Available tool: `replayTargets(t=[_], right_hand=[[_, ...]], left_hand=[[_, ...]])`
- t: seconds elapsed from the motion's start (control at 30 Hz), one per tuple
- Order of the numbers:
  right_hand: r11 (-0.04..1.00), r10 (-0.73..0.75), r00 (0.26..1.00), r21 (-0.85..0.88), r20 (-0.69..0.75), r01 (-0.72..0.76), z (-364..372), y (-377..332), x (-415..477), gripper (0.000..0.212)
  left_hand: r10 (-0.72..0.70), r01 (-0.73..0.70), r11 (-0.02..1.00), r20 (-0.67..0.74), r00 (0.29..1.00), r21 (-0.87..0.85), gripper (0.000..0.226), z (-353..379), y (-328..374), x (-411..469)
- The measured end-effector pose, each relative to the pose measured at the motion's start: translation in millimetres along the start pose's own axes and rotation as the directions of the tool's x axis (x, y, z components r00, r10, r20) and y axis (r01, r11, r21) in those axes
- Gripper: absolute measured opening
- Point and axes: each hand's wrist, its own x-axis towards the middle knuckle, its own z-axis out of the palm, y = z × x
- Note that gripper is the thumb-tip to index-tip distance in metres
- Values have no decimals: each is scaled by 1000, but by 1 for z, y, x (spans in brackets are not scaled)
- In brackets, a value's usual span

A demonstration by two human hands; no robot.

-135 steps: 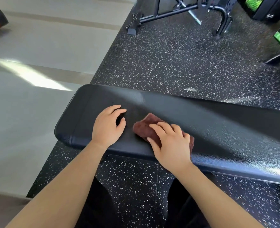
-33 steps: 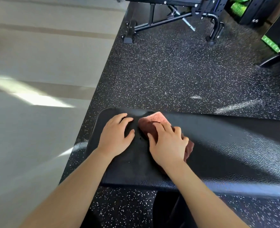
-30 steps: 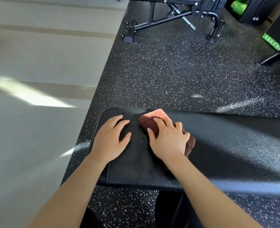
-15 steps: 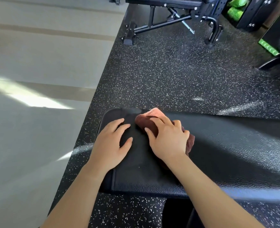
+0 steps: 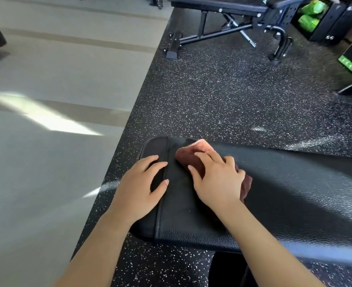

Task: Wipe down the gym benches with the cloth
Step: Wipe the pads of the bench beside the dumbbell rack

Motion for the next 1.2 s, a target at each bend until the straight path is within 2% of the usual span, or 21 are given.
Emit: replayTargets(t=[0.3,0.47,0.57,0.7,0.97,1.2], right_hand=[[999,-15,989,46,144,8,7,-51,81,35],[991,-100,993,95,65,94,2,-41,37,37],[992,-117,993,57,22,115,3,-39,1,38],[996,-61,994,77,87,54,3,-58,21,37],[995,-94,964,43,249,86,8,-110,80,33],[968,-220,966,153,139,199,-6,-77,3,37]], left_hand=[[-107,110,989,38,994,-94,40,-16,-15,-6],[-137,142,980,40,990,-141,38,-21,-20,-7],[-154,163,968,63,986,-192,37,-25,-23,-7],[-182,191,959,64,981,-209,37,-35,-29,-10],[-274,258,932,-28,961,-253,32,-46,-42,-21],[-321,296,913,-48,946,-280,29,-40,-43,-20]])
